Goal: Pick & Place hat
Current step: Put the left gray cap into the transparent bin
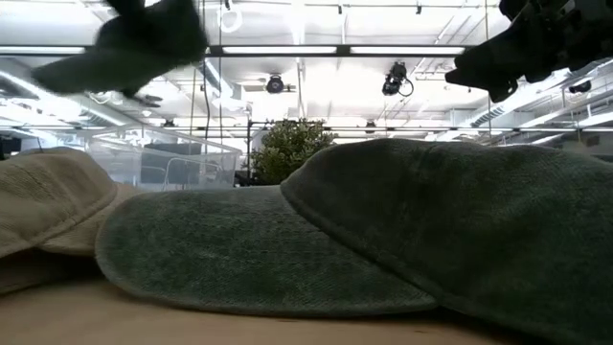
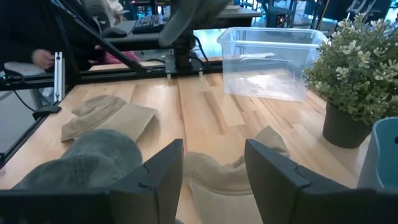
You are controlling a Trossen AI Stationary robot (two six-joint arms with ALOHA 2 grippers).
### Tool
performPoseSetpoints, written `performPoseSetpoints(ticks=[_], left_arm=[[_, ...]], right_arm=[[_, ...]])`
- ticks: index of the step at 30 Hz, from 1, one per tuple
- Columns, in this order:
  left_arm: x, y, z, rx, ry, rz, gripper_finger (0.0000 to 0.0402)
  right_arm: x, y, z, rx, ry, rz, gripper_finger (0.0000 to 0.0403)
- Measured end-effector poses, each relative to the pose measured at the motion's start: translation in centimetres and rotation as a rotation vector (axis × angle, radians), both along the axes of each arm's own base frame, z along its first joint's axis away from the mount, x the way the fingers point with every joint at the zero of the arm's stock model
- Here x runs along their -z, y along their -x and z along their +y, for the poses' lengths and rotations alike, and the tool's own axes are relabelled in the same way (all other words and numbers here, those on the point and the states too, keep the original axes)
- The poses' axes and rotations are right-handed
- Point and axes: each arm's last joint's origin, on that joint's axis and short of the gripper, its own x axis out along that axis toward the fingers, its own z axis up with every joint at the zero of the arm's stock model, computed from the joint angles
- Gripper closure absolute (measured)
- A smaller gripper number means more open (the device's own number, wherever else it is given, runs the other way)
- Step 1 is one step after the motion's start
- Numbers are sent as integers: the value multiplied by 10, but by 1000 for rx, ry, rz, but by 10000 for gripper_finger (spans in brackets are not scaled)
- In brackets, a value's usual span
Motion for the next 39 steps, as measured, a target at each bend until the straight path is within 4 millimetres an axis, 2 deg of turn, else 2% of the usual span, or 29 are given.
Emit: performPoseSetpoints(ticks=[4, 8, 14, 22, 28, 34, 39], left_arm=[[-21, -2, 25, -118, -144, -69, 385], [-19, -7, 58, -259, -175, -51, 384], [2, -14, 110, -382, -220, 66, 382], [42, -27, 165, -417, -201, 27, 382], [80, -18, 180, -408, -167, 103, 382], [113, -11, 178, -309, -49, 159, 366], [130, -3, 175, -266, 3, 229, 342]], right_arm=[[0, 0, 0, 3, -12, -2, 227], [0, 0, 0, 4, -15, -2, 227], [0, 0, 0, 4, -16, -1, 227], [1, 0, 0, 4, -15, 8, 227], [2, 0, 0, 4, -12, 18, 227], [3, 1, 0, 4, -8, 27, 227], [3, 1, 0, 4, -6, 33, 227]])
